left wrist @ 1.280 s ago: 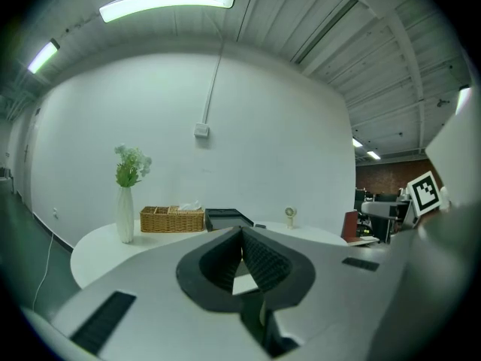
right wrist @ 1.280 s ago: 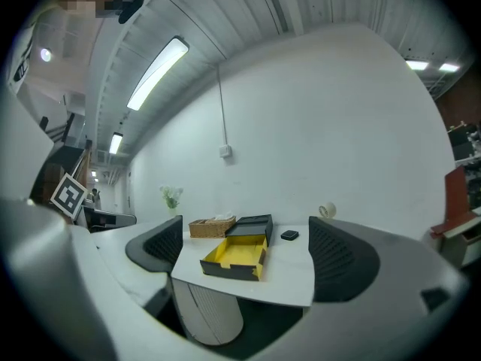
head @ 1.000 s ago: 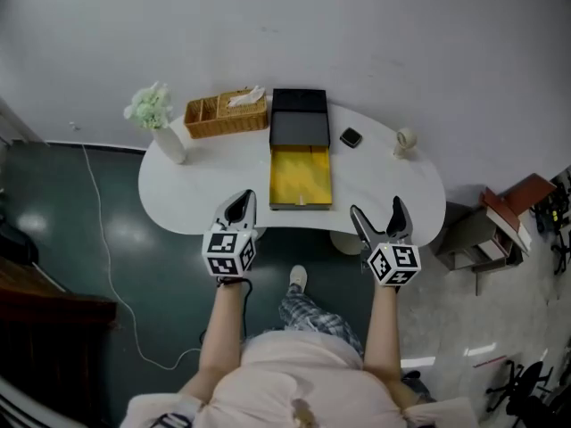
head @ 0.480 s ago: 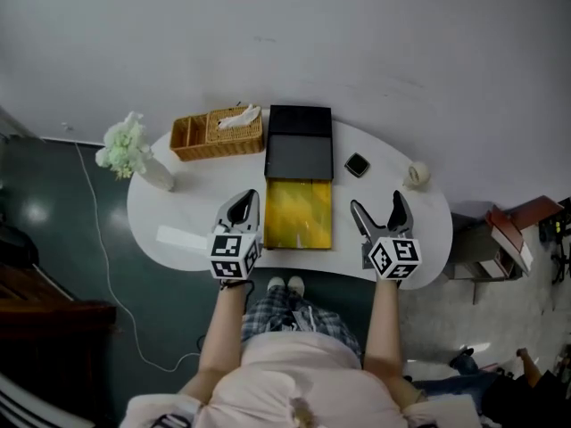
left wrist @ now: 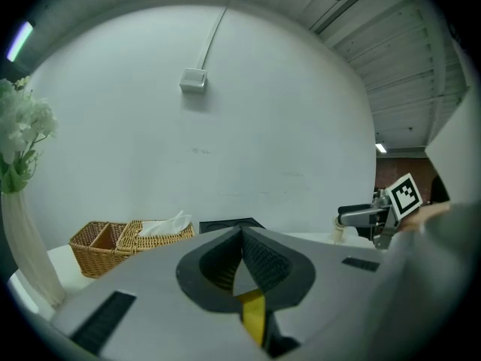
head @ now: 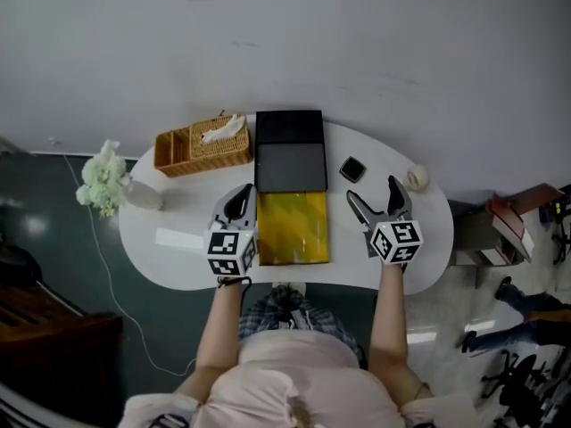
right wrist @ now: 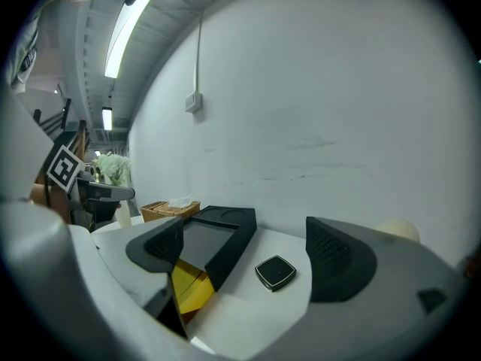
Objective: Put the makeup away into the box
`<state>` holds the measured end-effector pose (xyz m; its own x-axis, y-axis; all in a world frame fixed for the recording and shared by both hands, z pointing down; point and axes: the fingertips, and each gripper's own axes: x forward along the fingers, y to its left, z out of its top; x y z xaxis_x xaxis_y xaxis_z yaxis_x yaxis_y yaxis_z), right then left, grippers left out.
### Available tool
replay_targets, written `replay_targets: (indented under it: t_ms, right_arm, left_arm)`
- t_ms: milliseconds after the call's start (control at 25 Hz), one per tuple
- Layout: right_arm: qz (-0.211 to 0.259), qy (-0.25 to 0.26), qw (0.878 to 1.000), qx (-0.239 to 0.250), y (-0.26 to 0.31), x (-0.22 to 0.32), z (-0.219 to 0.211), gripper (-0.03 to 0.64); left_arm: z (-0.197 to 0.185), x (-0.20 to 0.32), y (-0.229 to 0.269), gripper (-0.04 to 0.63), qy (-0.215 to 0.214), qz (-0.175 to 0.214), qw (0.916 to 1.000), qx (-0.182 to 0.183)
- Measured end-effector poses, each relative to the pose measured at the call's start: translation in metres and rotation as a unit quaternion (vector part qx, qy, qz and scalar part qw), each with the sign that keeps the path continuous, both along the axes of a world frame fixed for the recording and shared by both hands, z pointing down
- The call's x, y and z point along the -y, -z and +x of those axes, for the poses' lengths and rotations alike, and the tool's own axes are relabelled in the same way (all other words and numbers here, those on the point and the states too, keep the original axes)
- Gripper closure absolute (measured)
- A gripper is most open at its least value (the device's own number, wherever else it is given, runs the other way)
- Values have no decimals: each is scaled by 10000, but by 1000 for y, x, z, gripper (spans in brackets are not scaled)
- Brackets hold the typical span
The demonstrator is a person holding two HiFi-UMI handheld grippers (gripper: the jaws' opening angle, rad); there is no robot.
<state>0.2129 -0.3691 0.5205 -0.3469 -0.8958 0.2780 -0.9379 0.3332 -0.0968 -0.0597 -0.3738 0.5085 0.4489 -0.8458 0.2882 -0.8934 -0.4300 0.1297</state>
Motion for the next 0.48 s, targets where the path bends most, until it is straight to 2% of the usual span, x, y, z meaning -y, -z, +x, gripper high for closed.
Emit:
replay_targets:
  t_ms: [240, 480]
  right_arm:
    - [-449, 585, 9959, -526, -22, 37, -2, 106]
    - [-929, 1206, 9837, -960, -54, 65, -8, 106]
  left_arm:
    - [19, 16, -7, 569, -119, -186, 9998, -20]
    - [70, 28, -20, 569, -173, -415, 9990, -53]
